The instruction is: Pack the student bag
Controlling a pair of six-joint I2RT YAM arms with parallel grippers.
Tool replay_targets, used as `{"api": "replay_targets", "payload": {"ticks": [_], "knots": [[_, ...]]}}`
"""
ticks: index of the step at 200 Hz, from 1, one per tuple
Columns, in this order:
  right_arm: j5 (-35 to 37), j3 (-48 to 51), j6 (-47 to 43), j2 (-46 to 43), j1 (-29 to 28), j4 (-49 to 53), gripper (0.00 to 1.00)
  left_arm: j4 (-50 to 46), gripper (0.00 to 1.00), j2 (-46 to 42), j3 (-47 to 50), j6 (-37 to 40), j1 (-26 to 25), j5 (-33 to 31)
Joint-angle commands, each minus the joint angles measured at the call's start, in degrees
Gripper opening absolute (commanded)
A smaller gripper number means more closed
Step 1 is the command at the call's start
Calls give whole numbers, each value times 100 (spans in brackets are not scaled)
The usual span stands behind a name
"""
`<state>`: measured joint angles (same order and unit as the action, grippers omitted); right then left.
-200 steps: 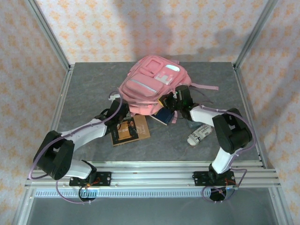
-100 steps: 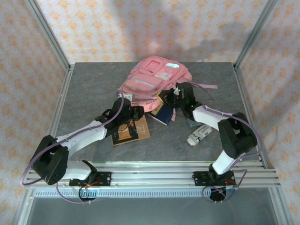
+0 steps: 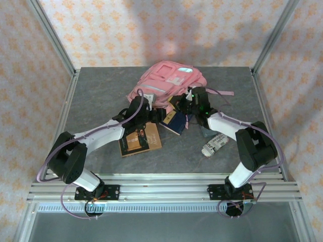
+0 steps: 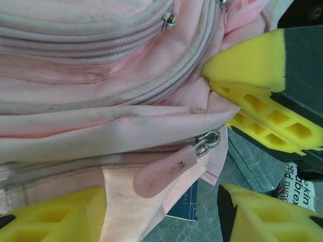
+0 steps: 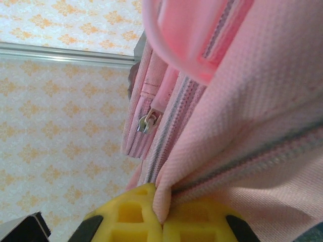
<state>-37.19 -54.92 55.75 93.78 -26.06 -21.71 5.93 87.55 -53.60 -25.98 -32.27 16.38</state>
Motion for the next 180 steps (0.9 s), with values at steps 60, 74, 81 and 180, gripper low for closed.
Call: {"api": "replay_targets", "payload": {"ticks": [60,74,81,180], "knots": [[-394,-362,-363,-109,-180,-377,0,310,6,4,-300,210,-16,157],[-433,-375,-370,-66,-197,-377,0,157,5,20,-378,258,-18,106],[-442,-393,-371,-63,-207,-369,0,74,2,40,-427,300,-6,115],[-429,-476,-451,10,-302,-209,0,63,36,235,-651,330,-12,366]]}}
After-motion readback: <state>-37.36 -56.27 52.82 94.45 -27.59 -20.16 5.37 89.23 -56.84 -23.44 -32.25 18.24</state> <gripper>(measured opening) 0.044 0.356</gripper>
